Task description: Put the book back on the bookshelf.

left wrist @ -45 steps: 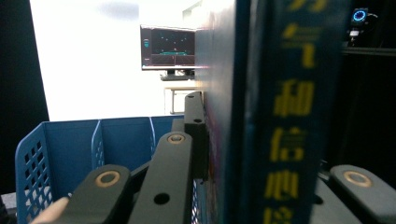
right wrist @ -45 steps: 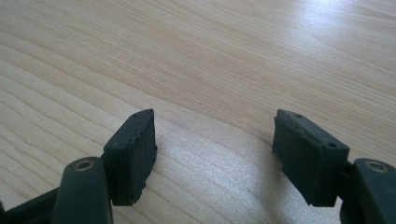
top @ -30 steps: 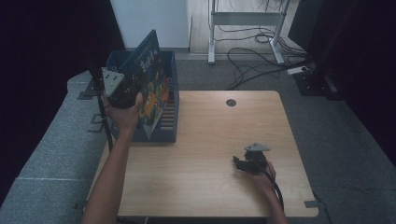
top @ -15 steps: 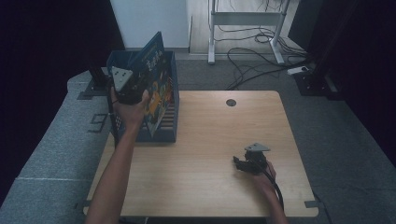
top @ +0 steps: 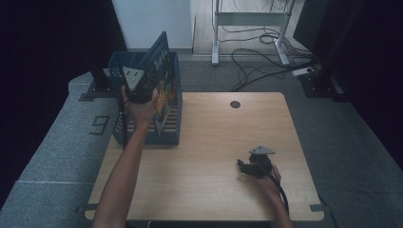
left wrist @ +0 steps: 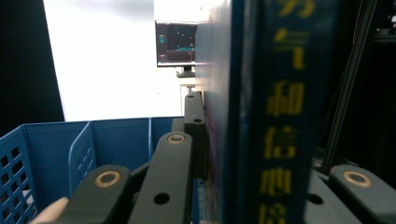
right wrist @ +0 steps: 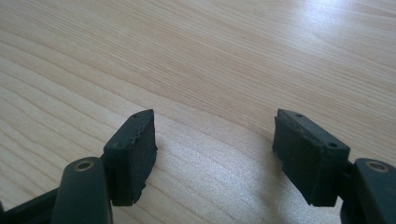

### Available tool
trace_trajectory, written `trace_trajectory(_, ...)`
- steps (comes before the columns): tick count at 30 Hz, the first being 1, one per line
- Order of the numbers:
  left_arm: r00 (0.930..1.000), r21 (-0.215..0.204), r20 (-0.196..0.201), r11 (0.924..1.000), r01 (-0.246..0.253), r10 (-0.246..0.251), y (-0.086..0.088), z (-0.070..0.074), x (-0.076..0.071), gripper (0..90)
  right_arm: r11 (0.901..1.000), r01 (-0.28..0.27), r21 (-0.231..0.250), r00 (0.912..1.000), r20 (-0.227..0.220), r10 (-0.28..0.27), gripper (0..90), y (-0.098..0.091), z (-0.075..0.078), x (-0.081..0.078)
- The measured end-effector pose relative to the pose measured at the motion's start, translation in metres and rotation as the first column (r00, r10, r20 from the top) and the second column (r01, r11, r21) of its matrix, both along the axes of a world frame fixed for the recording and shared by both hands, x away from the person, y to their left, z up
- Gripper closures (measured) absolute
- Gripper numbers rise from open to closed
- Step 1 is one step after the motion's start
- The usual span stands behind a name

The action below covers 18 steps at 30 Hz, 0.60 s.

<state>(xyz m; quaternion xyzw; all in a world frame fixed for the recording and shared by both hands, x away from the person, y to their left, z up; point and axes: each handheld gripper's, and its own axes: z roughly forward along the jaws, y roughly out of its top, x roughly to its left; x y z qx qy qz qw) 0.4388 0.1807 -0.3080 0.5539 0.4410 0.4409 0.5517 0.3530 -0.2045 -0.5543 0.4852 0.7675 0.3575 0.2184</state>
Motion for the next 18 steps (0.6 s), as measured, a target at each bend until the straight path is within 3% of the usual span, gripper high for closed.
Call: trace_trajectory(18,0.9988,-0.011,0.027,0.9991,-0.041,0.041,-0.012,-0.016,0.017,82.4,1.0,-0.001,0.003,1.0,0.0,0.001,29.4,0.0,0.0,0.0)
